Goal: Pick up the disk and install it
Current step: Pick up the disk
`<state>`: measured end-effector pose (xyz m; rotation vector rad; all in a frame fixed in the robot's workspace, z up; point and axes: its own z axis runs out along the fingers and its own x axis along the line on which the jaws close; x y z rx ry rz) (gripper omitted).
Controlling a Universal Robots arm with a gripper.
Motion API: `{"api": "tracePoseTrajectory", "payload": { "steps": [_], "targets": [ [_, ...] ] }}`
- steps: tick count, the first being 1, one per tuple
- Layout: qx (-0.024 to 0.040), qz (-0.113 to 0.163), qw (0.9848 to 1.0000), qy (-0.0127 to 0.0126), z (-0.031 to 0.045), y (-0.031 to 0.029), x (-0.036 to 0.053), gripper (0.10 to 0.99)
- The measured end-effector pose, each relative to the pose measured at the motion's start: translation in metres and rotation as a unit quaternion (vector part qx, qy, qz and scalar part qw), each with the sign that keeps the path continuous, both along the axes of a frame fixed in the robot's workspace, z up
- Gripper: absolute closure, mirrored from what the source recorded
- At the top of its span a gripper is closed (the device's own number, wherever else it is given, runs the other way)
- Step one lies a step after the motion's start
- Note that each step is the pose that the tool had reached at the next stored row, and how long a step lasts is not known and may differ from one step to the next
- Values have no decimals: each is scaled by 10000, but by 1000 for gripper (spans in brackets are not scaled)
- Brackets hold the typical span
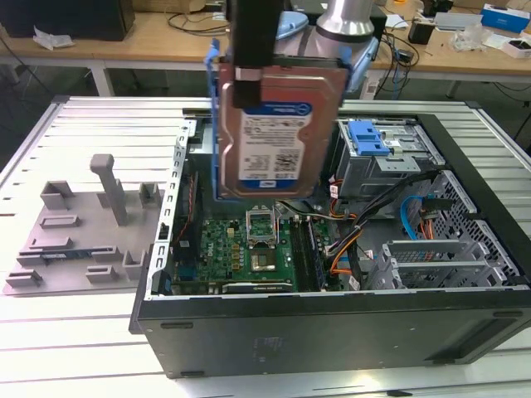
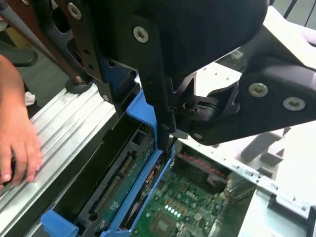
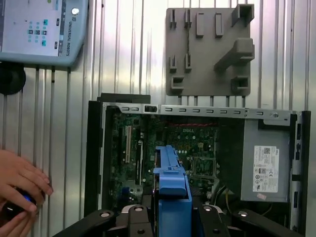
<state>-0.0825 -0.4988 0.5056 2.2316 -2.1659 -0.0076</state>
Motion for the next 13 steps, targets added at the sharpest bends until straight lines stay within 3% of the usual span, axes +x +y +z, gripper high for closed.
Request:
{"api": "tracePoseTrajectory", "payload": {
  "steps": [1,4,11,13],
  "targets": [
    [0,1,10000,1,0,-24,75,718],
    [1,2,10000,2,0,-60,184,718],
    [0,1,10000,1,0,-61,190,718],
    [1,0,10000,1,0,-69,248,718]
  ]
}}
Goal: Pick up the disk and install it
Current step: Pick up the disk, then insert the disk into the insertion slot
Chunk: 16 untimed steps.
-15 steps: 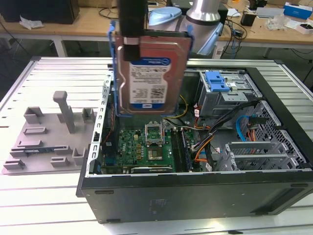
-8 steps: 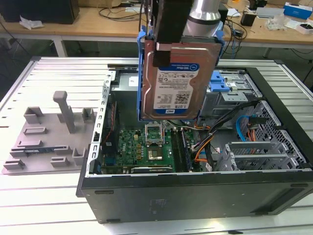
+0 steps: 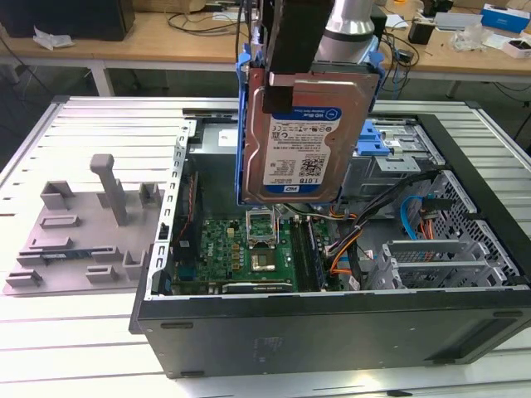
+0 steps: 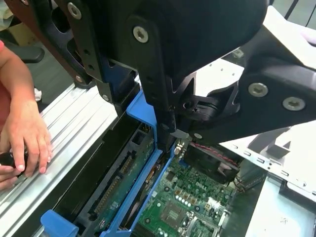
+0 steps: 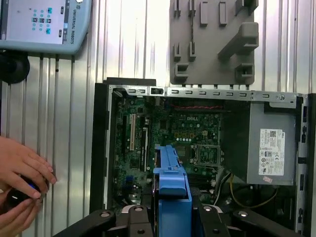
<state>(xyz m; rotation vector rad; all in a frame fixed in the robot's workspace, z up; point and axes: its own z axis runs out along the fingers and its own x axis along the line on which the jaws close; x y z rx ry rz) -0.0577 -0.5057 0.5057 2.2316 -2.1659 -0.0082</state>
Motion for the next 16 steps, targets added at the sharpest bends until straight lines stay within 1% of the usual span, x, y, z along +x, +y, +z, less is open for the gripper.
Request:
{"api": "tracePoseTrajectory", "payload": {
  "steps": [1,3,4,6,16],
  "targets": [
    [3,1,10000,0,-1,-4,48,718],
    [12,2,10000,0,0,-15,216,718],
    [13,3,10000,0,0,-17,276,718],
    [13,3,10000,1,0,-17,301,718],
    [14,3,10000,0,-1,-16,305,718]
  ]
}}
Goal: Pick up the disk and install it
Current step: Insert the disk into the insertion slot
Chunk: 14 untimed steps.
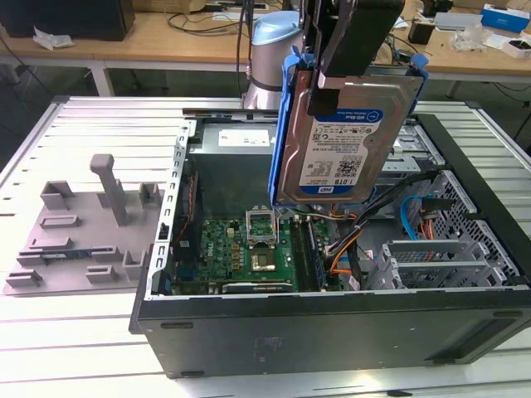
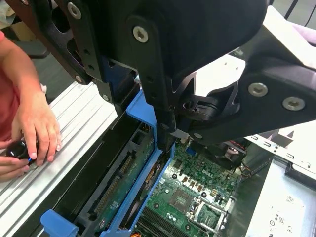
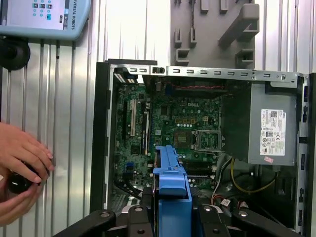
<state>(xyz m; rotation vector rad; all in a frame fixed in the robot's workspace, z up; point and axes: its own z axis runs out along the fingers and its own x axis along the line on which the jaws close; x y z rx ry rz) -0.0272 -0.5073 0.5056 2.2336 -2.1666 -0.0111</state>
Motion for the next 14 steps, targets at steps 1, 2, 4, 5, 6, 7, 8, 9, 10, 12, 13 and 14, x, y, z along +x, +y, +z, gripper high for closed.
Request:
{"api": "tracePoseTrajectory", "payload": {
  "steps": [1,2,4,5,6,7,8,9,10,12,13,14],
  "targets": [
    [0,0,10000,0,0,0,0,718],
    [0,0,10000,0,0,0,0,718],
    [0,0,10000,0,0,0,1,718],
    [0,0,10000,0,0,0,1,718],
    [2,0,10000,-10,0,0,2,718],
    [25,1,10000,-39,0,1,3,718],
    [55,1,10000,-52,0,-1,3,718],
    [91,0,9999,-78,-3,-12,1,718],
    [128,-1,9999,-82,-4,-39,0,718],
    [218,-8,9997,-82,-15,-95,1,718],
    [303,-28,9995,-83,-26,-130,1,718],
    [303,-37,9995,-82,-26,-130,1,718]
  ]
}}
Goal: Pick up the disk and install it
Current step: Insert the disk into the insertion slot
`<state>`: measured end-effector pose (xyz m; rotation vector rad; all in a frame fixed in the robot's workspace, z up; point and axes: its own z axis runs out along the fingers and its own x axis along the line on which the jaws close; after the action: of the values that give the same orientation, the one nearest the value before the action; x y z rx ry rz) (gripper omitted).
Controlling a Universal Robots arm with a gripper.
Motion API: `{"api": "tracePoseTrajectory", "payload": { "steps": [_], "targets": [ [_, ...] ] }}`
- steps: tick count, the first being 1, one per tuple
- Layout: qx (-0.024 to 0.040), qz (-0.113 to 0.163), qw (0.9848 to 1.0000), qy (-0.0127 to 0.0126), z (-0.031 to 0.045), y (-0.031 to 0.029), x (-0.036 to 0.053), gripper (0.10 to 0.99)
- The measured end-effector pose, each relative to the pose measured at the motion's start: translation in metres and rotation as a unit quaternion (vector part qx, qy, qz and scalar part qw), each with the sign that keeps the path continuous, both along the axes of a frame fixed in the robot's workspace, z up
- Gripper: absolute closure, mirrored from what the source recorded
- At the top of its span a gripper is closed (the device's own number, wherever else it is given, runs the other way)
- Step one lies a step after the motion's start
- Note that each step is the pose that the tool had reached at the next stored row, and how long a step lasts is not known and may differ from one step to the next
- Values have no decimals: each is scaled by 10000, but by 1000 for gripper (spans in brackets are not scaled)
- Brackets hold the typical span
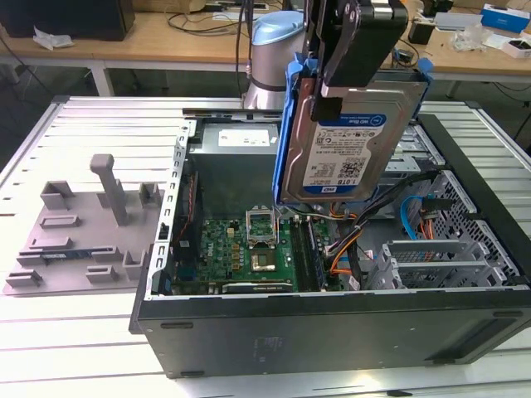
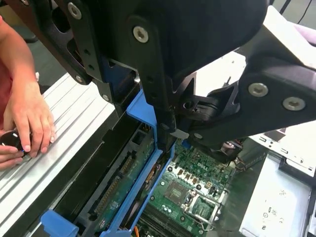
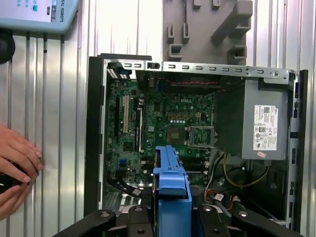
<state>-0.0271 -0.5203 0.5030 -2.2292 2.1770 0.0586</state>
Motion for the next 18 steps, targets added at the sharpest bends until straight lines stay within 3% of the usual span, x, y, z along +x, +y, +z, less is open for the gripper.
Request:
{"api": "tracePoseTrajectory", "payload": {
  "steps": [2,3,6,13,18],
  "targets": [
    [-14,-89,9999,-80,-6,-1,0,718],
    [-16,-150,9998,-101,-11,0,1,718],
    [-20,-455,9989,-104,-39,5,3,718],
    [-27,-390,9992,-104,-42,3,30,718],
    [-26,-378,9992,-104,-59,-25,152,718]
  ]
}}
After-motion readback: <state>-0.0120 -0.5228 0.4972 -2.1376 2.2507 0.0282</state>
